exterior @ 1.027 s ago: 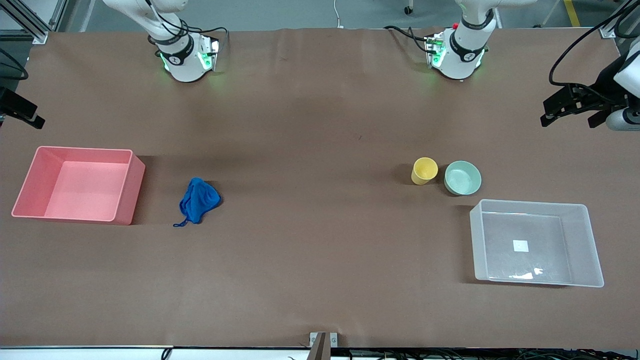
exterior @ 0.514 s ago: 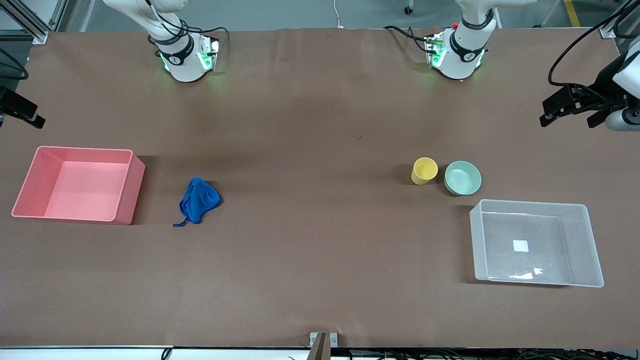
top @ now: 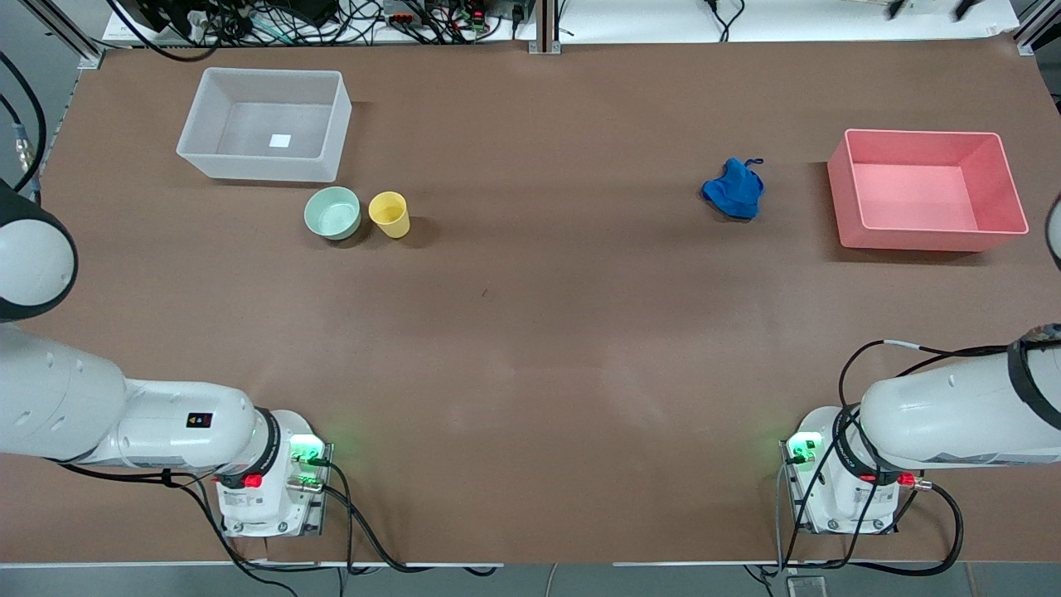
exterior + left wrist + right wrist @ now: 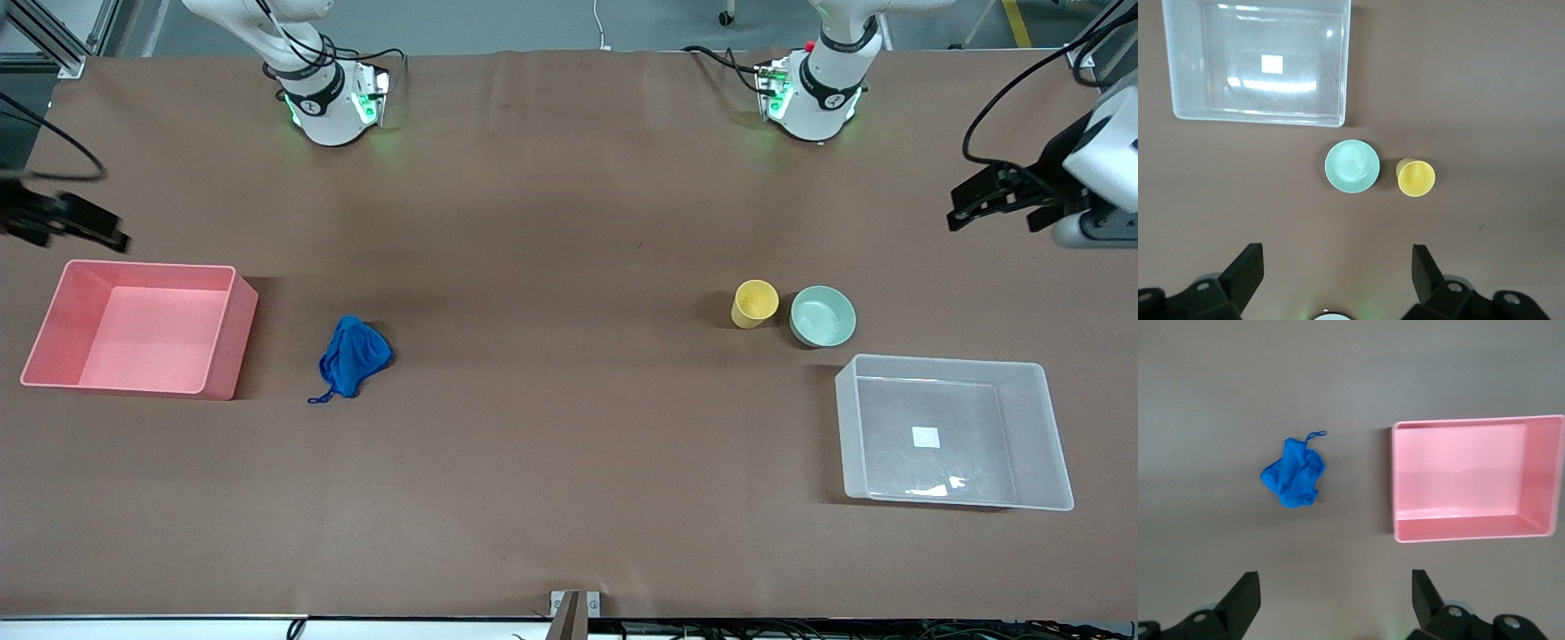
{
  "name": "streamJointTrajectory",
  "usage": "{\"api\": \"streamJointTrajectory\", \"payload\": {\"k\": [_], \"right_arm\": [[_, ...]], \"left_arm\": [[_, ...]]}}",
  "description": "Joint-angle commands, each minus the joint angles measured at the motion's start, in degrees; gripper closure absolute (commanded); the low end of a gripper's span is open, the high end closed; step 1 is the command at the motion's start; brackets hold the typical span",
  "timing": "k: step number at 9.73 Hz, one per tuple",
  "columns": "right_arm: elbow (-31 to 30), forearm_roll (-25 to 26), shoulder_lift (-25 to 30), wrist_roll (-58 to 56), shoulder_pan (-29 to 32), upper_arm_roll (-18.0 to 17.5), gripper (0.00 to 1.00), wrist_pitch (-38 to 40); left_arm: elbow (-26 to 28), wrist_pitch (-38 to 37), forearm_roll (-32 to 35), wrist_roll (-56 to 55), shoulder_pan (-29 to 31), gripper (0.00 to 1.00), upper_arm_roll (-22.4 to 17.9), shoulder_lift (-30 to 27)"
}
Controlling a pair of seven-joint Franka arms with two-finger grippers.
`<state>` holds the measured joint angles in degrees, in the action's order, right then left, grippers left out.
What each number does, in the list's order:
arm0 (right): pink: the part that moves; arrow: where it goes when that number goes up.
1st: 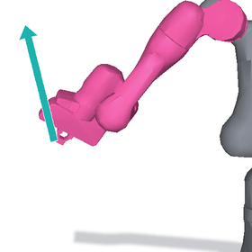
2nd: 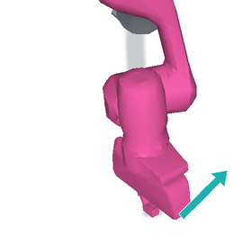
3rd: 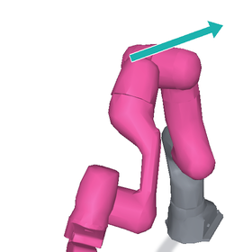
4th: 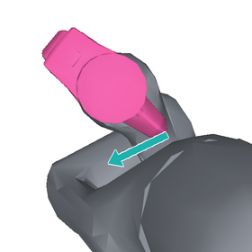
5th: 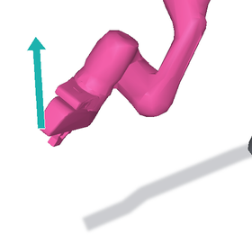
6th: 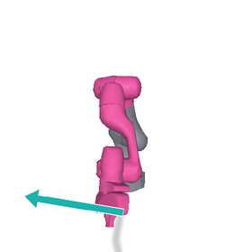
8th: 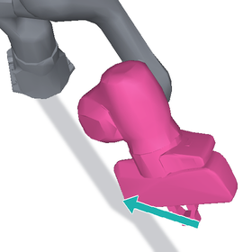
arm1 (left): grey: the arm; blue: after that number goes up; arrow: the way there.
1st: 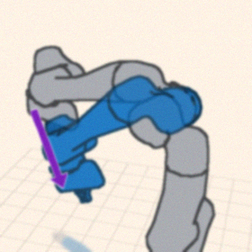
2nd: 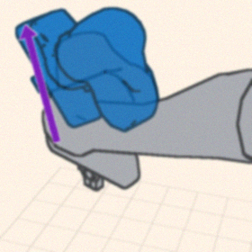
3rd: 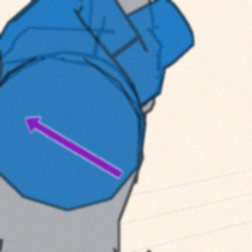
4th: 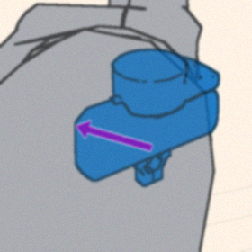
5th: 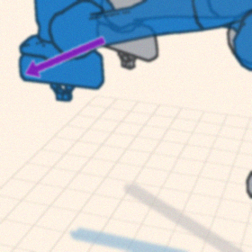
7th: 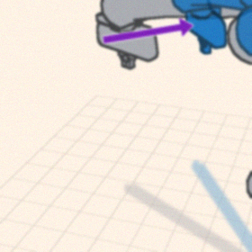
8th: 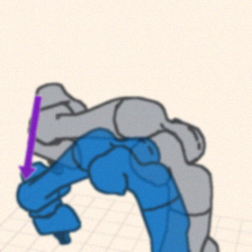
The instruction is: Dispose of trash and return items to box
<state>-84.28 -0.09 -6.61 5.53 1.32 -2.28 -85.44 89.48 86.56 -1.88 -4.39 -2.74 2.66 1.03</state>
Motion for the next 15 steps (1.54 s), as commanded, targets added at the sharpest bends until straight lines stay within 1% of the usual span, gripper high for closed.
{"api": "streamJointTrajectory", "payload": {"k": [1,2,3,4,5,6,7,8,9,10,11,12,13,14,15], "right_arm": [[-8.7,-0.1,-1.7,3.6,-0.3,-3.6,0.00,-9.2],[-16.9,-0.1,-1.8,4.9,-0.4,-5.4,0.00,-18.0],[-24.1,0.1,-1.9,6.1,-0.6,-6.3,0.00,-27.8],[-29.0,0.7,-4.1,6.3,-1.2,-6.5,0.00,-35.8],[-31.0,1.9,-8.3,6.3,-1.4,-6.6,0.00,-42.4],[-32.3,2.7,-11.6,6.3,-2.2,-6.5,0.00,-46.5],[-33.3,3.2,-14.1,6.4,-2.5,-6.5,0.00,-49.3],[-35.3,3.2,-15.6,6.4,-2.5,-6.6,0.00,-53.4],[-37.1,3.2,-16.9,6.8,-2.6,-6.6,0.09,-56.1],[-37.3,3.2,-17.8,6.9,-2.5,-6.6,0.46,-56.5],[-36.9,3.1,-17.8,6.9,-2.3,-6.6,0.86,-56.1],[-36.5,3.1,-17.8,7.5,-2.3,-6.7,0.99,-56.0],[-35.1,3.0,-17.7,7.5,-2.4,-6.8,1.00,-54.4],[-31.5,2.9,-16.8,7.6,-2.4,-6.8,1.00,-46.6],[-25.7,2.8,-14.7,7.6,-2.2,-6.9,1.00,-36.0]], "left_arm": [[14.7,9.5,0.0,0.6,-0.2,0.02,-0.7,-3.1],[18.7,12.8,-0.1,0.7,-0.2,0.02,-1.6,-3.5],[22.5,16.7,-0.8,0.7,0.0,0.05,-2.0,-3.4],[26.8,20.8,-0.8,0.7,-0.3,0.05,-2.2,-3.6],[30.7,24.8,-0.8,0.6,-0.3,0.05,-2.2,-3.7],[34.8,29.5,-0.8,0.6,-0.3,0.05,-2.2,-3.6],[39.1,34.0,-0.6,0.6,-0.2,0.06,-2.3,-3.6],[43.4,40.0,-0.5,0.6,-0.2,0.06,-2.3,-3.2],[47.4,45.6,-0.2,0.7,-0.1,0.06,-2.4,-2.8],[51.1,52.0,-0.1,0.7,0.1,0.07,-2.4,-1.2],[52.8,57.4,-0.1,0.8,-0.1,0.07,-2.4,2.1],[53.3,62.2,-0.1,0.8,-0.3,0.08,-2.4,6.0],[53.3,64.8,0.0,0.9,-0.2,0.10,-2.4,9.0],[53.3,66.5,0.0,1.3,-0.2,0.10,-2.7,11.3],[53.4,67.8,0.0,2.5,0.1,0.10,-2.8,12.7]]}}
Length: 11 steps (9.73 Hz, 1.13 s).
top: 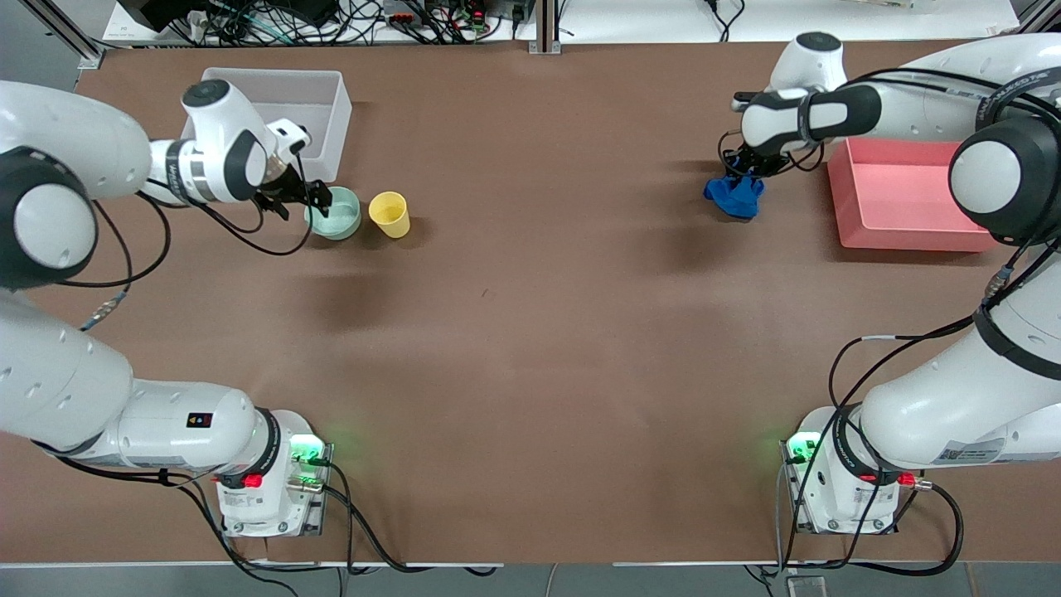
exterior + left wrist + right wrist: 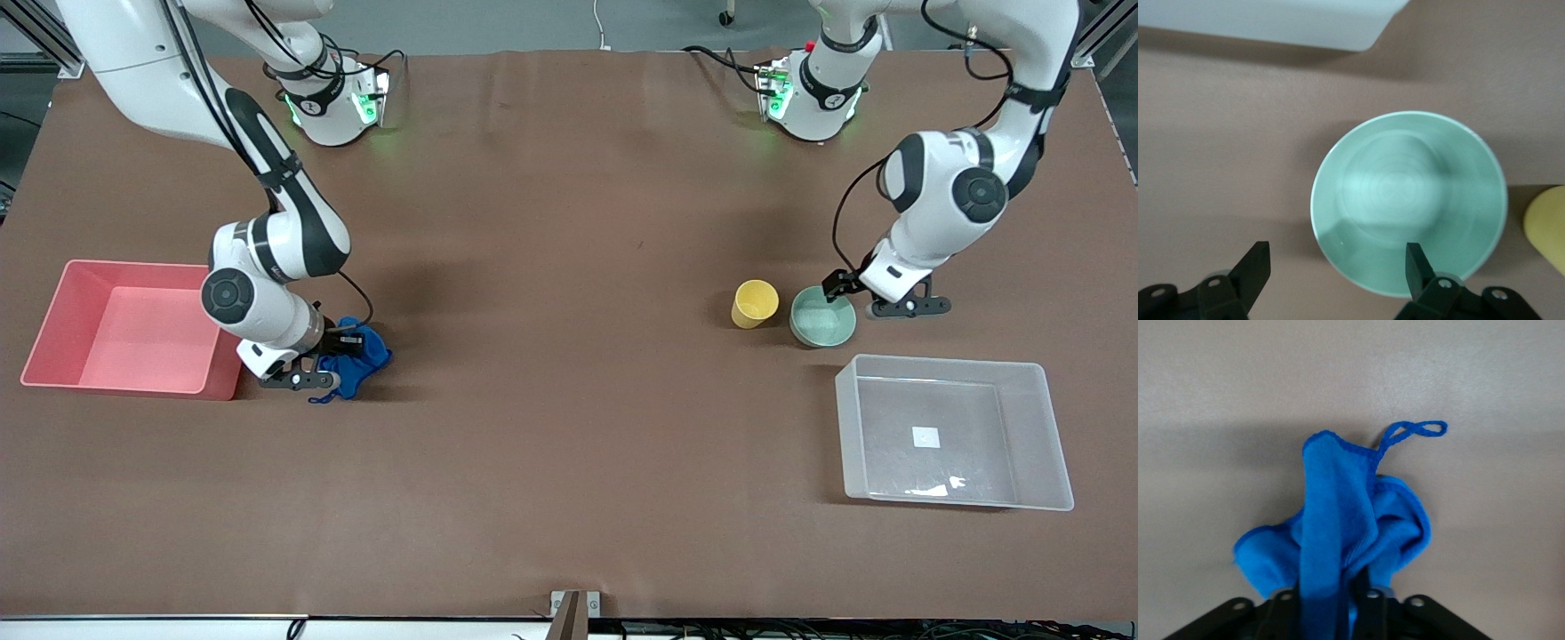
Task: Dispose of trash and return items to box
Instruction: 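Grasp the blue cloth with the right gripper while the left gripper grasps the bowl, then drop the cloth into the pink bin while the left gripper carries the bowl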
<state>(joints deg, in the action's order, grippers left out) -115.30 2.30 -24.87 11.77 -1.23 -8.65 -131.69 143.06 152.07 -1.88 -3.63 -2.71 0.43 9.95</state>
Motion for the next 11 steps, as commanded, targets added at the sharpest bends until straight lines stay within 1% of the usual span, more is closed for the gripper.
{"api": "streamJointTrajectory", "payload": {"k": [1,2,3,4,5,6,7,8,9,10,11], "right_arm": [[12.6,0.3,4.6,1.4,0.8,-0.4,0.99,21.8],[20.0,0.3,5.5,0.9,1.5,0.0,0.99,31.1],[24.9,0.3,6.8,0.2,2.9,0.5,0.99,37.0],[27.1,0.7,8.5,-2.9,3.0,3.3,0.99,40.3],[26.4,0.9,9.9,-7.4,3.1,6.8,0.99,40.5],[25.1,1.5,10.0,-14.6,3.1,11.4,0.99,40.2],[23.2,1.6,9.9,-21.9,3.3,16.2,0.98,37.9],[19.1,1.7,9.9,-27.1,3.3,19.8,0.98,32.9],[14.3,1.7,9.9,-33.5,3.3,23.9,0.98,25.9],[9.3,1.5,9.8,-38.4,3.5,26.6,0.98,18.3],[3.8,1.2,9.8,-39.7,4.0,27.3,0.98,12.5]], "left_arm": [[-0.2,3.0,0.1,2.7,0.1,0.11,-1.7,4.6],[-0.3,4.4,0.1,3.7,0.1,0.13,-2.1,6.2],[-0.8,5.5,0.0,3.7,0.1,0.33,-2.2,7.4],[-1.1,5.5,0.0,3.8,0.2,0.70,-2.2,7.6],[-1.9,5.5,-0.6,2.8,0.0,0.85,-2.1,7.9],[-2.1,5.5,-0.7,2.8,-0.5,0.96,-2.0,8.2],[-2.1,5.5,-0.7,3.5,-0.5,1.00,-2.1,7.6],[-1.9,5.2,-0.7,3.9,-0.4,1.00,-2.1,6.6],[-1.7,4.1,-0.7,3.9,-0.4,1.00,-2.1,4.7],[-1.6,0.5,-0.7,3.9,-0.4,1.00,-2.1,1.2],[-1.8,-5.8,-0.7,3.9,-0.4,1.00,-2.1,-4.3]]}}
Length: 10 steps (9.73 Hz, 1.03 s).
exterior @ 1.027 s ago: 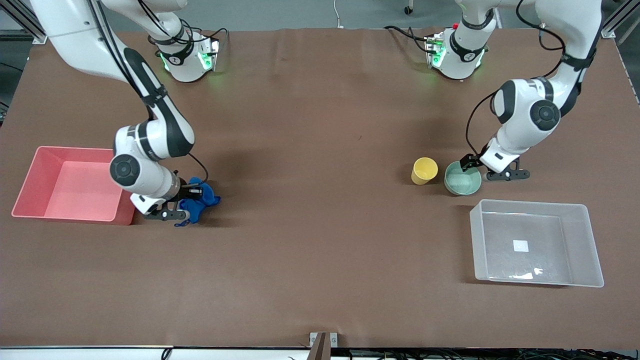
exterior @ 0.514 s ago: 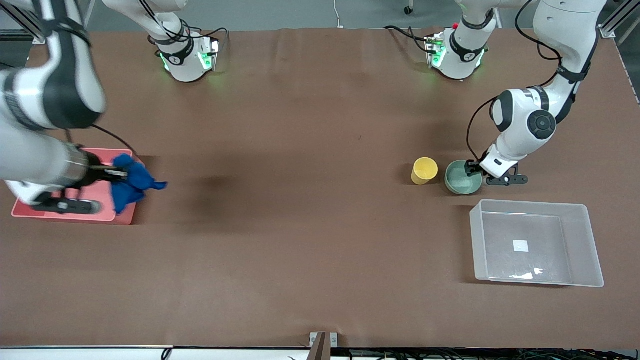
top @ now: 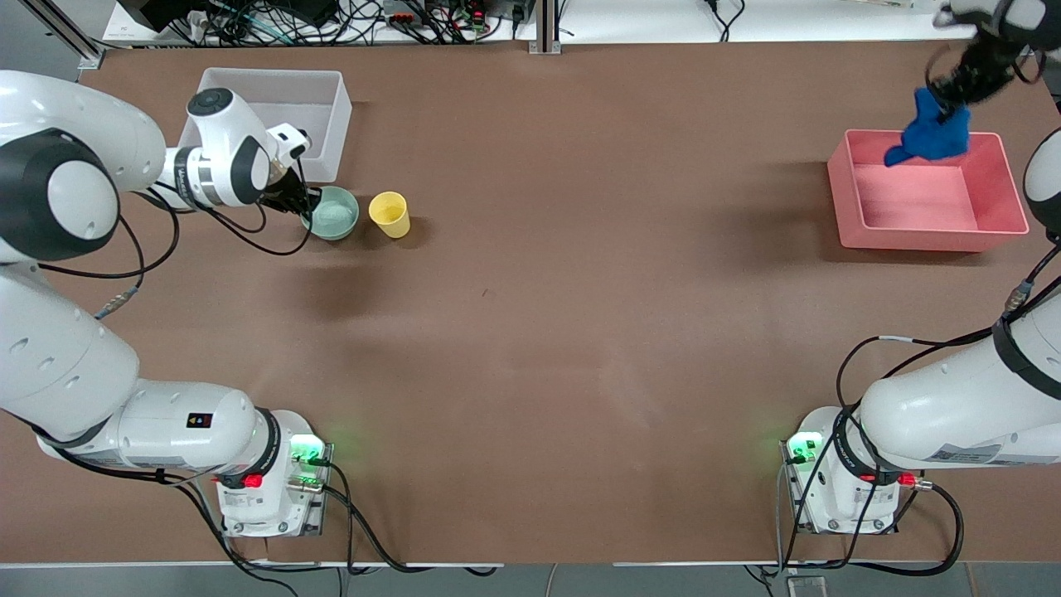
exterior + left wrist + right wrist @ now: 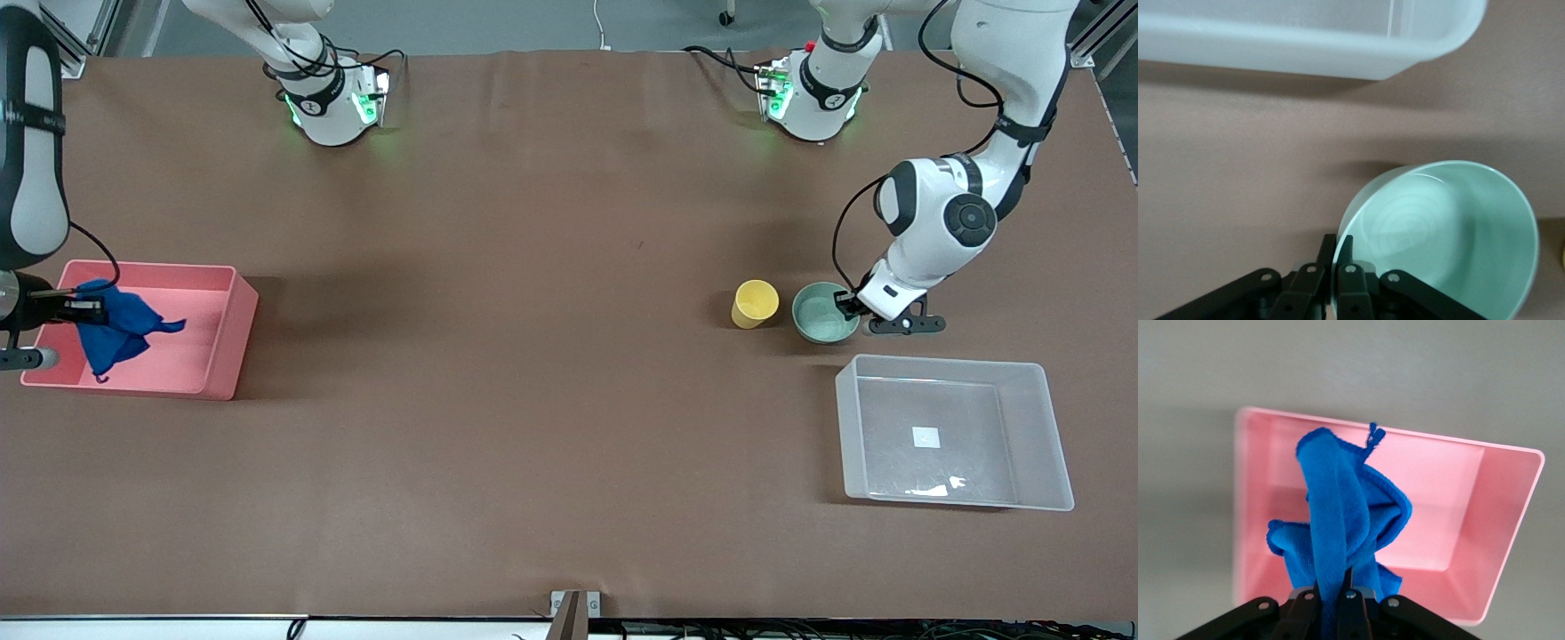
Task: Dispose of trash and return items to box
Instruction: 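Drop the cloth into the pink bin while the left gripper carries the bowl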
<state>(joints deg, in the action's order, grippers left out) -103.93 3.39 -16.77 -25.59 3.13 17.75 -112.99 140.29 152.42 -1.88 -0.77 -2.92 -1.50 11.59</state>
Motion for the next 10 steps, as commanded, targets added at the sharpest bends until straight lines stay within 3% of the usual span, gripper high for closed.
{"api": "streamJointTrajectory", "payload": {"k": [1,2,3,4,5,6,7,9,10], "right_arm": [[-12.7,-0.2,1.7,-2.9,0.2,0.9,0.97,-12.8],[-17.5,-0.4,1.5,-2.9,0.6,0.9,0.97,-19.7],[-20.1,-0.7,1.1,-2.7,0.7,0.9,0.97,-24.4],[-21.7,-2.8,0.8,-2.7,0.4,0.9,0.85,-25.9],[-21.8,-3.0,0.7,-2.6,0.0,0.8,0.33,-25.4],[-21.1,-3.0,0.9,-2.5,-0.1,0.8,0.00,-25.4],[-19.4,-3.0,1.6,-2.0,-0.5,0.4,0.00,-23.8],[-10.2,-3.1,7.0,9.6,-1.3,-2.9,0.00,-6.1],[-4.4,-3.1,8.5,15.9,-1.0,-5.9,0.00,2.3]], "left_arm": [[0.6,-12.1,-0.7,1.0,-0.2,1.00,-0.3,-10.7],[-2.0,-16.6,-0.6,1.6,-0.1,1.00,-0.4,-13.4],[-8.1,-23.0,-0.6,1.8,-0.2,1.00,-1.8,-13.3],[-15.3,-28.3,-0.5,3.0,-0.2,1.00,-3.0,-11.4],[-23.3,-32.1,-0.5,4.1,-0.3,1.00,-4.6,-8.0],[-29.7,-34.2,-0.4,4.5,-0.3,1.00,-4.9,-3.7],[-34.7,-34.9,-0.1,4.5,-0.2,1.00,-5.0,0.4],[-44.7,-36.3,-0.1,4.9,-0.3,1.00,-6.8,9.3],[-46.6,-36.5,-0.7,8.5,0.1,1.00,-7.0,12.6]]}}
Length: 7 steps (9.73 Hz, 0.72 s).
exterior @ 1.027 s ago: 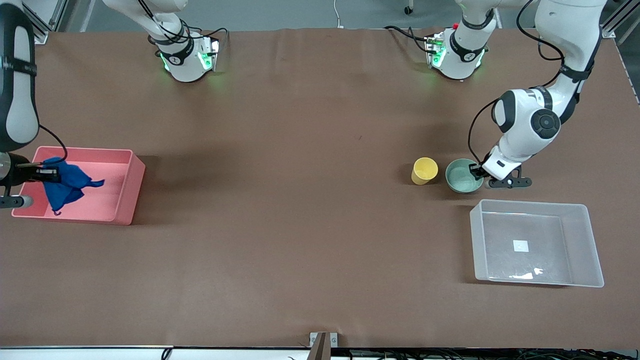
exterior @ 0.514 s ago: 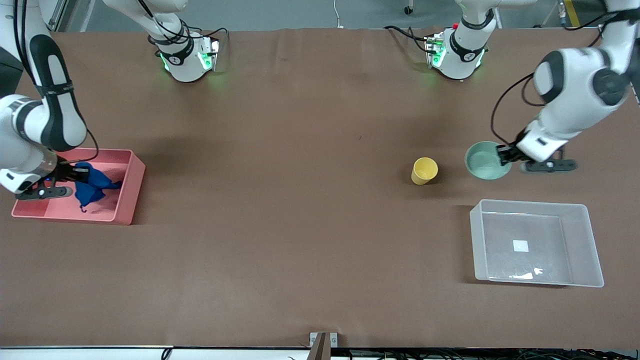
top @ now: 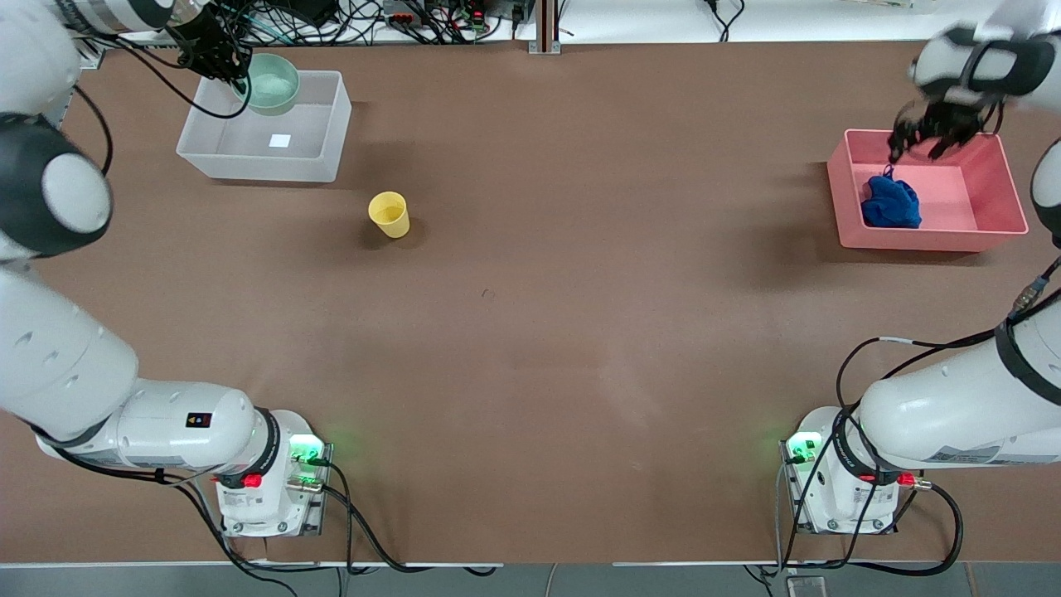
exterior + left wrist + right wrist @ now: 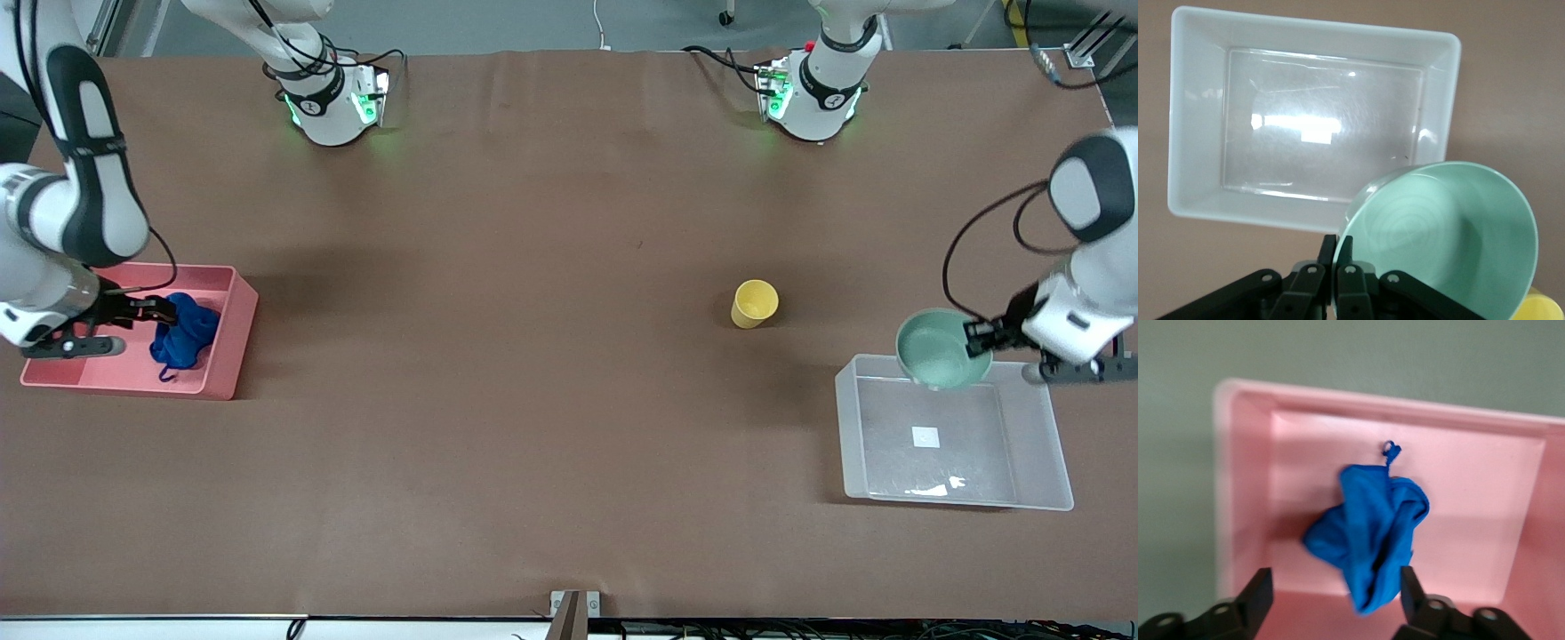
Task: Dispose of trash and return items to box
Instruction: 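Lower the green bowl into the clear bin and open the left gripper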
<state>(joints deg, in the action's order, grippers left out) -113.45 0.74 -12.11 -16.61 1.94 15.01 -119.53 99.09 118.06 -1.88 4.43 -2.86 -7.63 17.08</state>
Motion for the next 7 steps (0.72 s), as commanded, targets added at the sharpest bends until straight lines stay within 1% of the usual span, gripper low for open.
{"api": "streamJointTrajectory", "payload": {"k": [1,2,3,4,5,6,7], "right_arm": [[9.6,-0.5,5.9,13.6,0.0,-5.1,0.00,14.2],[11.5,-0.5,8.7,20.1,-0.1,-7.8,0.00,16.2],[11.8,-0.4,11.9,23.3,0.0,-10.3,0.00,18.0],[12.4,0.2,14.8,23.5,0.3,-12.0,0.00,21.0],[17.9,0.2,15.4,22.9,0.8,-12.0,0.00,25.1],[23.7,0.2,15.1,23.2,0.6,-12.1,0.00,31.0],[28.6,0.3,13.9,22.8,1.0,-12.1,0.00,33.5]], "left_arm": [[-8.4,-2.1,-1.7,4.6,0.0,1.00,-2.6,10.4],[-10.9,-2.1,-3.2,5.3,0.0,1.00,-3.5,13.1],[-13.1,-2.0,-4.6,7.2,0.1,1.00,-4.8,16.2],[-14.2,-1.5,-6.9,9.2,0.1,1.00,-6.3,18.9],[-16.9,-0.6,-8.9,12.3,0.1,1.00,-7.7,22.0],[-20.4,-0.5,-10.1,13.4,0.0,1.00,-8.4,25.2],[-21.7,0.8,-10.5,13.4,0.0,1.00,-8.6,27.5]]}}
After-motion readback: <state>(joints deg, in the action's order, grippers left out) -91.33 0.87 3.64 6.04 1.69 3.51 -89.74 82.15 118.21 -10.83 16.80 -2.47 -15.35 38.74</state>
